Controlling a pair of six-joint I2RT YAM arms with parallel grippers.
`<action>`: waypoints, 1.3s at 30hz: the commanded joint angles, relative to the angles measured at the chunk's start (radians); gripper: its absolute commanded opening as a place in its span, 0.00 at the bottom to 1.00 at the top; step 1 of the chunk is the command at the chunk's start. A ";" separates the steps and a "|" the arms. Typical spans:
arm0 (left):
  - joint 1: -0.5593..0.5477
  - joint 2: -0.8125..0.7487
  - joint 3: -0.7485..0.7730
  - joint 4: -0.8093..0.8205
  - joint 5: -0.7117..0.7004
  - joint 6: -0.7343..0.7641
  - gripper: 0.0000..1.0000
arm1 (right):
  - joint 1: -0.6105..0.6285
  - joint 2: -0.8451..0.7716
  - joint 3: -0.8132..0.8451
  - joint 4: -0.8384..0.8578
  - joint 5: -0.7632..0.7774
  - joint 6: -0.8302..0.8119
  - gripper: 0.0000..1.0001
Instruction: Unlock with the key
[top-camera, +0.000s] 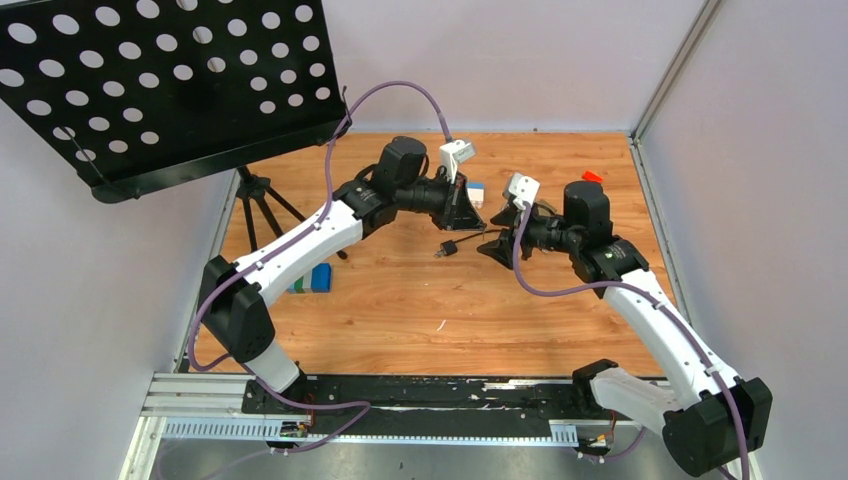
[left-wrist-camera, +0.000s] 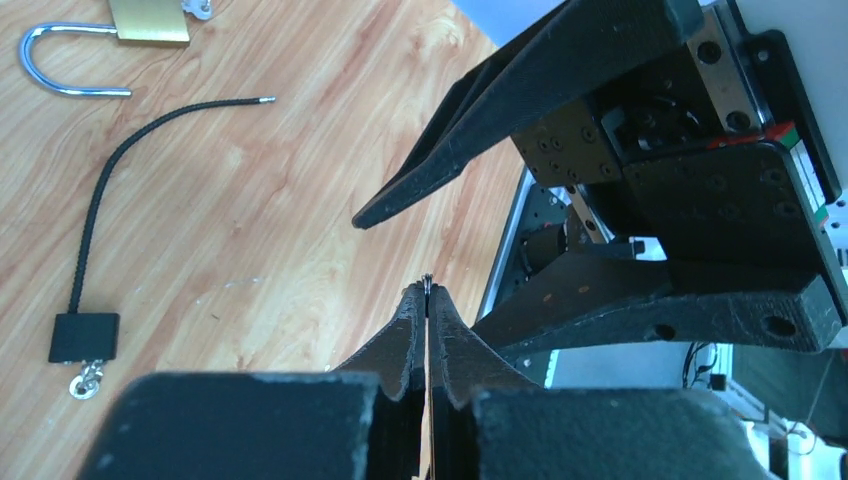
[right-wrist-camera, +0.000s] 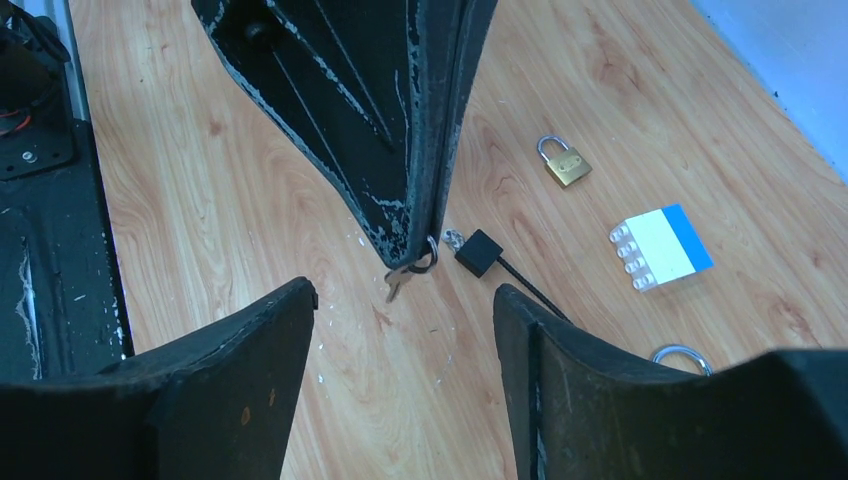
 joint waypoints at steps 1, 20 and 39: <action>-0.007 -0.019 0.007 0.064 -0.029 -0.110 0.00 | 0.011 -0.003 -0.010 0.073 0.010 0.026 0.64; -0.019 -0.037 -0.023 0.073 -0.023 -0.163 0.00 | 0.038 -0.018 -0.041 0.114 0.210 -0.012 0.03; 0.035 -0.062 -0.122 0.269 0.088 -0.330 0.00 | 0.035 -0.084 -0.060 0.039 0.096 -0.115 0.47</action>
